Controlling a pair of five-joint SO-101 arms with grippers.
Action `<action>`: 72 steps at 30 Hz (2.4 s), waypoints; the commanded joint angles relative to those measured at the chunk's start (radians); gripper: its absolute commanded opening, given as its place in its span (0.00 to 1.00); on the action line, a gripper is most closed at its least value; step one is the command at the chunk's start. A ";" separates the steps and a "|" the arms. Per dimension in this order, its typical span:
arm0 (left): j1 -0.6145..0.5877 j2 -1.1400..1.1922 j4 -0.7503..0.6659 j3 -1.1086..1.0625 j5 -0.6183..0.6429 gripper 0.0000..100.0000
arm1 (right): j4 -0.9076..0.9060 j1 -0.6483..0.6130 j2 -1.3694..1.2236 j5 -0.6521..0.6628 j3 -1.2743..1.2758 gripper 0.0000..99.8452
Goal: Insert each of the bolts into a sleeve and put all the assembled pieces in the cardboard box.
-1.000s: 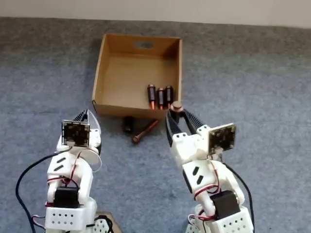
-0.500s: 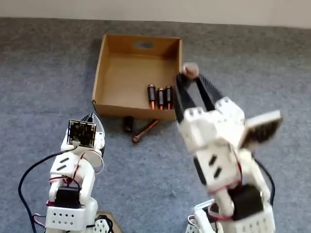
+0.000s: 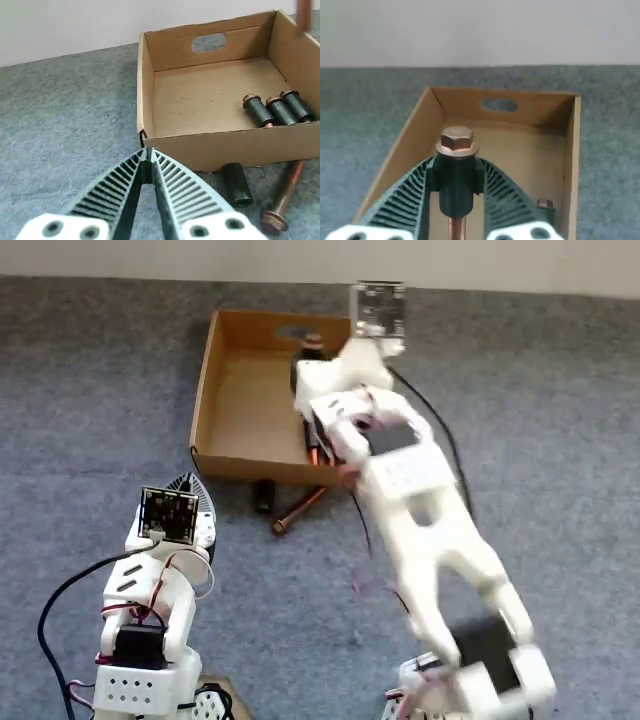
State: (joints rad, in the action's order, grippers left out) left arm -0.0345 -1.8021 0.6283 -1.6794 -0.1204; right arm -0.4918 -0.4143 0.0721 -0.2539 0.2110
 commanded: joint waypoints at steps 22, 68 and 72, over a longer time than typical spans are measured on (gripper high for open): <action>0.019 -0.007 0.006 -0.016 -0.006 0.01 | -0.581 -0.058 -0.918 -0.043 -1.090 0.01; 0.018 -0.007 0.006 -0.016 -0.006 0.01 | -1.056 -0.054 -1.181 -0.198 -1.876 0.12; 0.018 -0.007 0.006 -0.016 -0.006 0.01 | -1.182 -0.044 -1.133 -0.198 -1.991 0.12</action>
State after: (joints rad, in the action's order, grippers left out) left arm -0.0315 -1.8021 0.6314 -1.6794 -0.1204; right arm -1.6042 -0.4787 -1.1231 -0.4457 -1.6226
